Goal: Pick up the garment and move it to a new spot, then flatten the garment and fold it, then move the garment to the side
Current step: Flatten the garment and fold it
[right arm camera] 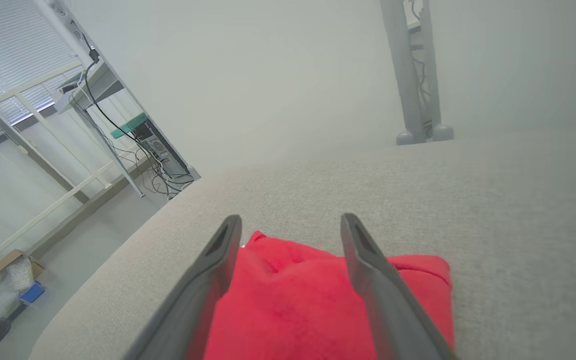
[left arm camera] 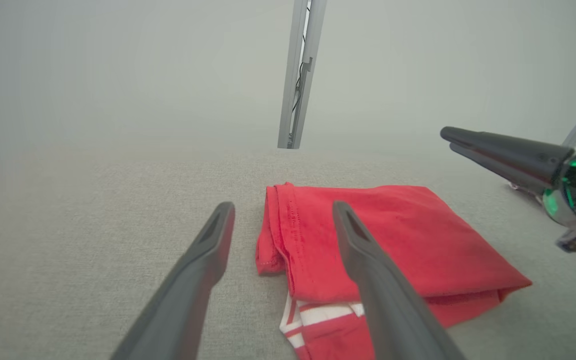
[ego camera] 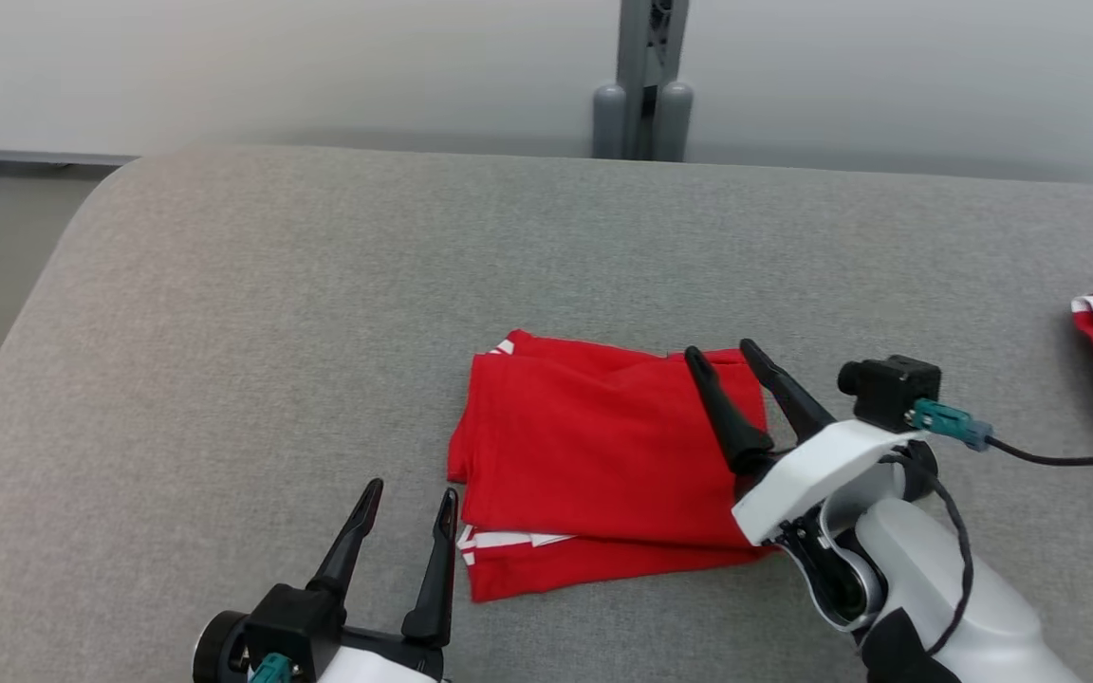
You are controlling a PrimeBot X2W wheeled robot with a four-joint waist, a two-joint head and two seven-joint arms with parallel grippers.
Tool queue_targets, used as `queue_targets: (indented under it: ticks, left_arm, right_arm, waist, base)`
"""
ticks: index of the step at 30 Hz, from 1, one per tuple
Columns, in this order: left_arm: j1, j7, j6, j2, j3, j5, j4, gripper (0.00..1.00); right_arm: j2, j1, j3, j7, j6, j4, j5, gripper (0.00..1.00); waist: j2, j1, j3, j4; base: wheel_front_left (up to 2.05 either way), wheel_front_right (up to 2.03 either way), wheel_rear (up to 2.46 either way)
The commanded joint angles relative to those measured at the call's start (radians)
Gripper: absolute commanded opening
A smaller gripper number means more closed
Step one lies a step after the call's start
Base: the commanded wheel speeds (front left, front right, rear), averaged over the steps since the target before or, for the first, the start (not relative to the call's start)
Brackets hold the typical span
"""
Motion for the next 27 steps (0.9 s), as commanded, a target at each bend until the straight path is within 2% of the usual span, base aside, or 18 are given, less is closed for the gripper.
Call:
queue_targets:
  ticks: [1, 5, 7, 12, 14, 20, 27]
  left_arm:
    - [-0.016, -0.004, 0.008, 0.004, 0.007, 0.002, 0.001, 1.00]
    - [-0.019, -0.004, 0.013, 0.004, 0.016, -0.009, 0.006, 1.00]
    - [-0.019, -0.004, 0.022, 0.005, 0.032, -0.015, 0.009, 1.00]
    - [-0.003, -0.004, 0.039, 0.006, 0.063, -0.029, -0.003, 1.00]
    - [0.009, -0.004, 0.050, 0.006, 0.084, -0.035, -0.006, 1.00]
    - [0.044, -0.004, 0.068, 0.004, 0.120, -0.031, -0.021, 1.00]
    - [0.077, -0.004, 0.061, 0.004, 0.151, -0.027, -0.031, 1.00]
  right_arm:
    - [-0.017, 0.027, -0.025, -0.012, 0.000, -0.016, 0.005, 1.00]
    - [-0.048, 0.086, -0.084, -0.018, 0.000, -0.046, -0.010, 1.00]
    - [-0.074, 0.123, -0.143, -0.018, 0.000, -0.078, -0.055, 1.00]
    - [-0.088, 0.210, -0.247, -0.018, 0.000, -0.154, -0.190, 1.00]
    - [-0.085, 0.268, -0.298, -0.018, 0.000, -0.215, -0.286, 1.00]
    - [-0.069, 0.399, -0.368, -0.018, 0.000, -0.357, -0.449, 1.00]
    - [-0.043, 0.522, -0.432, -0.019, 0.000, -0.475, -0.532, 1.00]
  waist:
    - [-0.0001, 0.0000, -0.015, -0.050]
    - [-0.0001, 0.0000, -0.030, -0.095]
    - [-0.0001, 0.0000, -0.037, -0.128]
    - [-0.0001, 0.0000, -0.047, -0.168]
    - [-0.0001, 0.0000, -0.056, -0.186]
    - [-0.0001, 0.0000, -0.097, -0.200]
    - [-0.0001, 0.0000, -0.133, -0.201]
  base:
    - [0.00, 0.00, 0.00]
    - [0.00, 0.00, 0.00]
    - [0.00, 0.00, 0.00]
    - [0.00, 0.00, 0.00]
    - [0.00, 0.00, 0.00]
    - [0.00, 0.00, 0.00]
    - [0.00, 0.00, 0.00]
